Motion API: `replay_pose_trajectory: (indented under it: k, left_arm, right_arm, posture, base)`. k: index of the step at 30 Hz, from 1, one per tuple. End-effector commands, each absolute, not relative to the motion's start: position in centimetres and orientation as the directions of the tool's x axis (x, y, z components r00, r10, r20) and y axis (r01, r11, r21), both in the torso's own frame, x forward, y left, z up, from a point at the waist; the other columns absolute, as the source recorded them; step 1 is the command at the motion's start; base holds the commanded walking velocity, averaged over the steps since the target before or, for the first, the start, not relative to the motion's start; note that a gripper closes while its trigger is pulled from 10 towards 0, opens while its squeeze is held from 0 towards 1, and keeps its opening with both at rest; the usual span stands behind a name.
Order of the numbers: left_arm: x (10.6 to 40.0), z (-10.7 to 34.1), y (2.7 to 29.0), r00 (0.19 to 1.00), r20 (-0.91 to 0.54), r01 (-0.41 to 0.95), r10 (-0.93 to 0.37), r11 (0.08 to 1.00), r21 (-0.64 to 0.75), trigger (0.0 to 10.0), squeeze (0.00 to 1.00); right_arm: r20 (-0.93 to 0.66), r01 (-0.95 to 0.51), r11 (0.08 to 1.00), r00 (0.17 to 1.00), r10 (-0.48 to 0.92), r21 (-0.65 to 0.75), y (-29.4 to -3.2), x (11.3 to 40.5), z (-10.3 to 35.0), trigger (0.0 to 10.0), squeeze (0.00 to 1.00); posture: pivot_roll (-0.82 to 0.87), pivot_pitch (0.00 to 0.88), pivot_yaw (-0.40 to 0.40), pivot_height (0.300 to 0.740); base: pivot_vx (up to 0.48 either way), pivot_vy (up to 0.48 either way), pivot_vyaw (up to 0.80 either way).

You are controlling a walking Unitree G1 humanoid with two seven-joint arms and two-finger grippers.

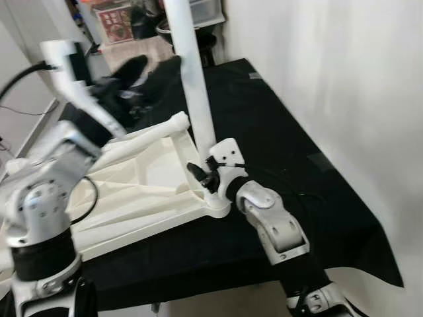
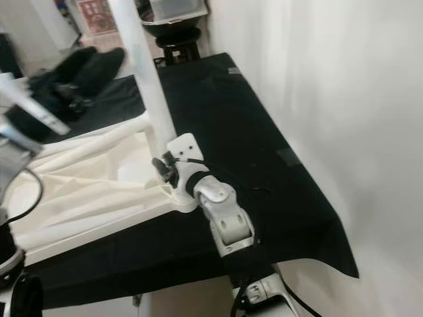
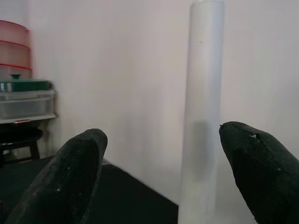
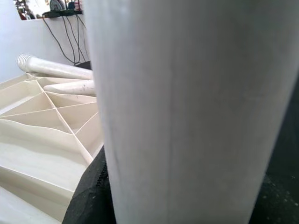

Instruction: Building children table

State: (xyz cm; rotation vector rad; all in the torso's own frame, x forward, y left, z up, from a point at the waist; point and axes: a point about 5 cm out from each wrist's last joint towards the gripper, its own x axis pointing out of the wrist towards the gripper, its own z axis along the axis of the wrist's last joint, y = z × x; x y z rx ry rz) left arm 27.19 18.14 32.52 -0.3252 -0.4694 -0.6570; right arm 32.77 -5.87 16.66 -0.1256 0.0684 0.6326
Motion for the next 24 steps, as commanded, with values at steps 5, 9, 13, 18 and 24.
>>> replay_pose_trajectory:
  k: [5,9,13,18,24]
  left_arm:
    - [25.0,31.8,19.5,0.692,0.51,0.652,-0.511,0.745,-0.138,10.0,0.0]
    - [24.3,31.2,19.5,0.689,0.5,0.662,-0.525,0.737,-0.139,10.0,0.0]
    - [22.7,29.8,18.2,0.649,0.449,0.728,-0.614,0.673,-0.132,10.0,0.0]
    - [22.0,29.1,17.5,0.633,0.418,0.753,-0.652,0.645,-0.133,10.0,0.0]
    - [21.8,27.3,17.0,0.684,0.334,0.718,-0.648,0.679,-0.153,10.0,0.0]
  right_arm:
    - [0.01,-0.897,0.432,0.435,0.901,0.095,-6.0,31.4,17.7,10.0,0.0]
    - [0.069,-0.96,0.243,0.254,0.965,0.137,-6.8,31.4,18.4,10.0,0.0]
    - [0.096,-0.985,-0.04,-0.024,0.995,0.17,-7.2,32.3,19.7,10.0,0.0]
    - [0.054,-0.987,-0.051,-0.043,0.998,0.153,-6.8,32.6,19.4,10.0,0.0]
    - [0.038,-0.994,0.06,0.064,0.997,0.087,-6.5,33.6,19.5,10.0,0.0]
  posture:
    - [0.0,0.062,0.099,0.74]
    - [0.0,0.057,0.089,0.74]
    - [0.01,0.053,0.077,0.74]
    - [0.02,0.058,0.072,0.74]
    - [0.02,0.069,0.072,0.74]
  base:
    - [0.0,0.0,0.0]
    - [0.0,0.0,0.0]
    - [0.0,0.0,0.0]
    - [0.0,0.0,0.0]
    - [0.0,0.0,0.0]
